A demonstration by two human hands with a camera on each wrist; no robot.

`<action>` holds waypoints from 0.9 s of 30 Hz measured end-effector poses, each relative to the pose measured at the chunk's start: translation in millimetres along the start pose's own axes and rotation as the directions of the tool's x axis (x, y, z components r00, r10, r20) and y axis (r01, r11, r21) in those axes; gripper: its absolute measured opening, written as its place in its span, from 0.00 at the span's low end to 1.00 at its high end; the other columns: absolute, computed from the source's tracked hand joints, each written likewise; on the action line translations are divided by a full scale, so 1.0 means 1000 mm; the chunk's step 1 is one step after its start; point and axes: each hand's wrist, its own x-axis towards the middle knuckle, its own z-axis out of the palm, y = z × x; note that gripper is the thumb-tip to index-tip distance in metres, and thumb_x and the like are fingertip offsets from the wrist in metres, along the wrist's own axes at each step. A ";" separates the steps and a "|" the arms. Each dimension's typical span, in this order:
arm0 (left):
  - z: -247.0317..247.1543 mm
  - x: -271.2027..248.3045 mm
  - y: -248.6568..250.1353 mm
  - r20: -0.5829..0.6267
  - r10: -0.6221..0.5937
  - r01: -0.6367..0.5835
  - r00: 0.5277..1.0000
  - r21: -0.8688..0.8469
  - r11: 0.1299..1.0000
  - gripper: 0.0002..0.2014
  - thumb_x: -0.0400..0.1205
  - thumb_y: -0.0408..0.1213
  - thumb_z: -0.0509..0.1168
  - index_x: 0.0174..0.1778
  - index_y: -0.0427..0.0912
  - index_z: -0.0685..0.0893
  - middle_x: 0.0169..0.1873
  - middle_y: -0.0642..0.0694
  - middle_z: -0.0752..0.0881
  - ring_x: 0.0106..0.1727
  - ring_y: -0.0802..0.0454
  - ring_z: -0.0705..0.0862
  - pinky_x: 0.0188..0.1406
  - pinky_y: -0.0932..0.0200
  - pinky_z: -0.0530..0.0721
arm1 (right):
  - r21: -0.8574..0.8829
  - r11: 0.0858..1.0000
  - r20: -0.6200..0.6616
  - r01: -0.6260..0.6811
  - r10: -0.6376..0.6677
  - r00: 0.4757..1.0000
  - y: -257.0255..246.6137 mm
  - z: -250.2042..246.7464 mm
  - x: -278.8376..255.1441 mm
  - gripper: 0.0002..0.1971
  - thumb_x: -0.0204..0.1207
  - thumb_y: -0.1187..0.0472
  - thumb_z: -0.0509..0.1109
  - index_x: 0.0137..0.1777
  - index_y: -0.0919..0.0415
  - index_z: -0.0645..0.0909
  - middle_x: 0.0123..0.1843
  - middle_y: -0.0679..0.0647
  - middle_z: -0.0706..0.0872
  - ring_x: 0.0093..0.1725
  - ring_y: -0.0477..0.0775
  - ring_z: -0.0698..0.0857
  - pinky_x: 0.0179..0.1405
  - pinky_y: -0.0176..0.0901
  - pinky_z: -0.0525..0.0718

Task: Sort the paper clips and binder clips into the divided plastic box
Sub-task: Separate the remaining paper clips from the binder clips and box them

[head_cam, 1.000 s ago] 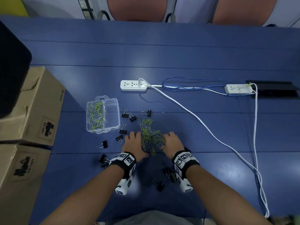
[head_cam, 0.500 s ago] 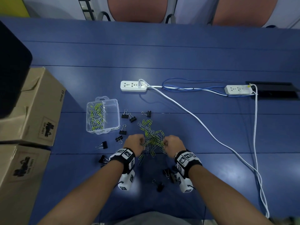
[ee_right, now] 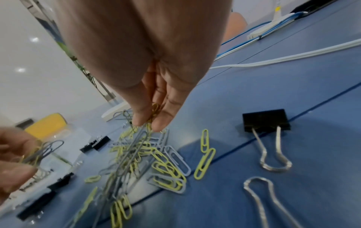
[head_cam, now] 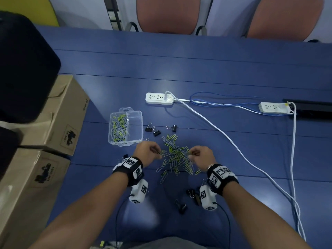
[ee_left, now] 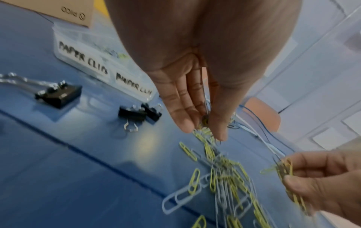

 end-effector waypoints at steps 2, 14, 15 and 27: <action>-0.013 -0.002 0.000 -0.035 0.014 -0.016 0.999 -0.033 0.999 0.12 0.65 0.33 0.84 0.31 0.50 0.86 0.29 0.47 0.87 0.29 0.55 0.82 0.31 0.62 0.80 | 0.074 0.997 -0.024 -0.002 0.004 1.000 -0.008 0.000 0.001 0.07 0.70 0.71 0.77 0.40 0.59 0.86 0.35 0.52 0.88 0.35 0.47 0.85 0.37 0.35 0.85; -0.121 0.002 -0.027 -0.326 -0.117 0.032 0.938 -0.253 0.967 0.11 0.62 0.28 0.84 0.33 0.43 0.89 0.25 0.51 0.83 0.28 0.54 0.80 0.33 0.56 0.87 | 0.305 0.944 0.010 0.125 -0.134 0.991 -0.099 0.022 0.020 0.06 0.68 0.77 0.76 0.39 0.66 0.87 0.39 0.69 0.90 0.32 0.59 0.87 0.36 0.53 0.89; -0.129 0.004 -0.030 -0.358 -0.142 0.047 0.923 -0.260 0.964 0.11 0.62 0.28 0.84 0.33 0.43 0.89 0.26 0.50 0.84 0.28 0.54 0.81 0.33 0.58 0.86 | 0.315 0.939 0.015 0.137 -0.149 0.989 -0.109 0.026 0.021 0.06 0.68 0.77 0.76 0.40 0.68 0.87 0.37 0.69 0.89 0.32 0.59 0.86 0.35 0.51 0.88; -0.124 0.034 -0.079 -0.393 -0.085 0.102 0.916 0.023 0.995 0.11 0.67 0.20 0.65 0.34 0.41 0.79 0.31 0.45 0.82 0.34 0.45 0.81 0.35 0.49 0.87 | 0.249 0.945 0.029 0.213 -0.227 0.973 -0.223 0.083 0.070 0.08 0.68 0.75 0.77 0.38 0.62 0.86 0.33 0.55 0.89 0.32 0.54 0.87 0.40 0.51 0.90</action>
